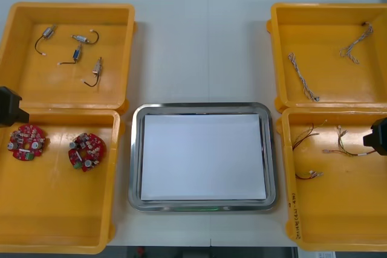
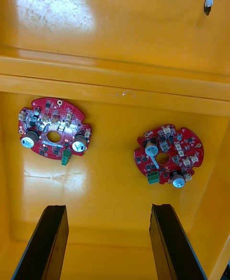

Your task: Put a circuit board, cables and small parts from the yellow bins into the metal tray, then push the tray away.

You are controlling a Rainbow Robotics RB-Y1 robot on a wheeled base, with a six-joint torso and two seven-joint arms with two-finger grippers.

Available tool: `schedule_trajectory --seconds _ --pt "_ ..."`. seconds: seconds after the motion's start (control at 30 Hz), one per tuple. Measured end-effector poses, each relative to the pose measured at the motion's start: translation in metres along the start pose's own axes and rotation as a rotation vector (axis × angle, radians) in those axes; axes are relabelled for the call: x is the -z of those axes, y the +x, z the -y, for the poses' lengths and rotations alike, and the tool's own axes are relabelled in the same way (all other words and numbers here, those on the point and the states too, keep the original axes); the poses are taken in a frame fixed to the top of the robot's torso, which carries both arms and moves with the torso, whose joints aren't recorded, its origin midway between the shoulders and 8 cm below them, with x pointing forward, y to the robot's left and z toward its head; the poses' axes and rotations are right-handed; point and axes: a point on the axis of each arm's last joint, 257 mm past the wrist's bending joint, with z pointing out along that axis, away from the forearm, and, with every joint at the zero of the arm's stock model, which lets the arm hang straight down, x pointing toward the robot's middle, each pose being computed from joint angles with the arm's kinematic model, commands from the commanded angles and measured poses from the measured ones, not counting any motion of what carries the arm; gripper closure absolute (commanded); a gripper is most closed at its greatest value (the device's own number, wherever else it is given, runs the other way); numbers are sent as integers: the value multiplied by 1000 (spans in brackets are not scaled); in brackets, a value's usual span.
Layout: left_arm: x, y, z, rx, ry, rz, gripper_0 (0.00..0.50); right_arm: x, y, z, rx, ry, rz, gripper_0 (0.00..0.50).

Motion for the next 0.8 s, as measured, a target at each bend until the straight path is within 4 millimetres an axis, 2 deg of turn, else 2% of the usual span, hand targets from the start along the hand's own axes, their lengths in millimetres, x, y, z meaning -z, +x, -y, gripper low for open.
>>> schedule_trajectory --seconds 0.8 --pt "0 0 0 0 0 0 0 0 0 0 0 0 0 0"
